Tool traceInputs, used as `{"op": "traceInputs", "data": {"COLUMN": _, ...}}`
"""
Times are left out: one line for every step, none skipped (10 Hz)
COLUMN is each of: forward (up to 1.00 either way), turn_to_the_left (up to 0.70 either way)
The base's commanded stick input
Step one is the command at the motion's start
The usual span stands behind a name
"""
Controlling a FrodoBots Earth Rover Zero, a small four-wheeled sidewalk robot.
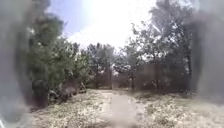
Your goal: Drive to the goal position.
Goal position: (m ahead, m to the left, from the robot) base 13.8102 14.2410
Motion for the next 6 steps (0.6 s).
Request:
{"op": "traceInputs", "data": {"forward": 0.7, "turn_to_the_left": 0.35}}
{"op": "traceInputs", "data": {"forward": 0.7, "turn_to_the_left": 0.35}}
{"op": "traceInputs", "data": {"forward": 0.7, "turn_to_the_left": 0.19}}
{"op": "traceInputs", "data": {"forward": 0.7, "turn_to_the_left": 0.0}}
{"op": "traceInputs", "data": {"forward": 0.7, "turn_to_the_left": 0.0}}
{"op": "traceInputs", "data": {"forward": 0.7, "turn_to_the_left": 0.0}}
